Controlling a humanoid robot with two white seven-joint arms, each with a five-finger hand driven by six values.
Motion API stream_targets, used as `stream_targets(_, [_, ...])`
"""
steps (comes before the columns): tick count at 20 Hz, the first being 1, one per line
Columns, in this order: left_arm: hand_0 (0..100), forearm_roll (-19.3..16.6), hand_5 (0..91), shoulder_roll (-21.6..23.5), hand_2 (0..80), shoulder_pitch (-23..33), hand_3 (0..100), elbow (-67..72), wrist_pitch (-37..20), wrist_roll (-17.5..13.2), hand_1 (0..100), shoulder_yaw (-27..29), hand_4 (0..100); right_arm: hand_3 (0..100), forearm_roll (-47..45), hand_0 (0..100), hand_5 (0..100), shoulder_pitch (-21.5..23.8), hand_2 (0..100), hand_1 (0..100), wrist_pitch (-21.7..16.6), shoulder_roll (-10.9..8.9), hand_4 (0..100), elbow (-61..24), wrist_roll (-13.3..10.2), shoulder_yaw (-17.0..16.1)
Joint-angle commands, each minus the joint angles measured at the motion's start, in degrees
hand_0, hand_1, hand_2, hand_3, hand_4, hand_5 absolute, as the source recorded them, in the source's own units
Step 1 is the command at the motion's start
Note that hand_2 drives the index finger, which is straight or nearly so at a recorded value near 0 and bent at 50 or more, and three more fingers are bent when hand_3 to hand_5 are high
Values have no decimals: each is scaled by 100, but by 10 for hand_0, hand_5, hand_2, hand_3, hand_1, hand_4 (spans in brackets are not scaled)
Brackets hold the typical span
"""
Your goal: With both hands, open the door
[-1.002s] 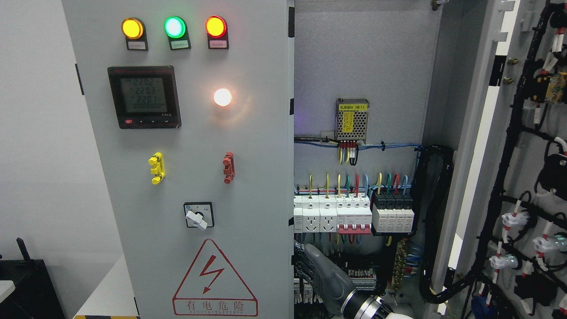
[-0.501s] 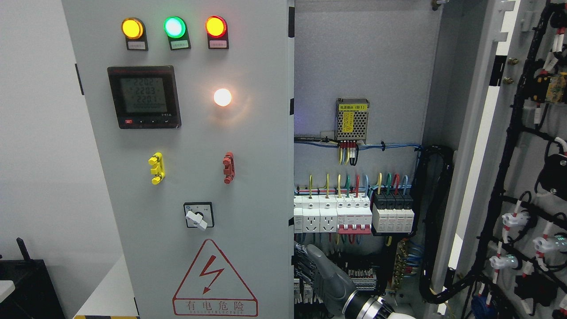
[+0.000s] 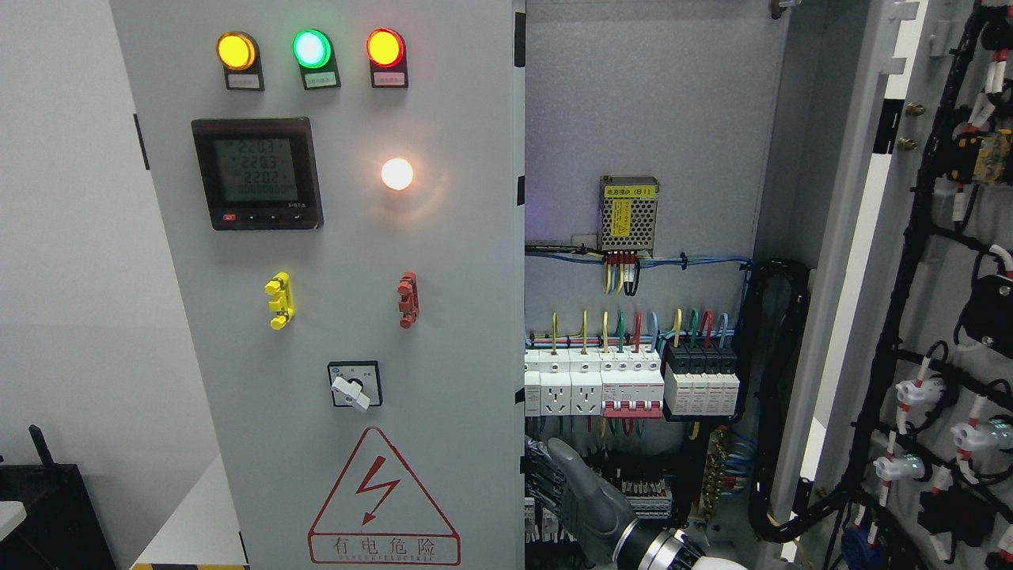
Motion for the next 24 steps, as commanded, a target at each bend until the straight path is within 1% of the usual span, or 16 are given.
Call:
stream_targets(1, [0,0,0,0,0,-7,0,0,1,-2,0,0,31,0,-5,107,0,-19,0,0,4,-6,0,18,185,-11])
stream_targets(12, [0,0,0,0,0,1,0,0,-8,-2,0,0,31,0,-5,107,0,-28,0,0,13,3,0,9,211,-29])
stream_targets(15, [0,0,0,0,0,1,0,0,1,-2,0,0,31,0,-57,107,0,16,0,0,13,3,0,-96,352,-29])
stream_targets(24, [0,0,0,0,0,1,0,0,1,-2,0,0,31,0,-356,107,0,113,0,0,13,-6,0,-334,405,33])
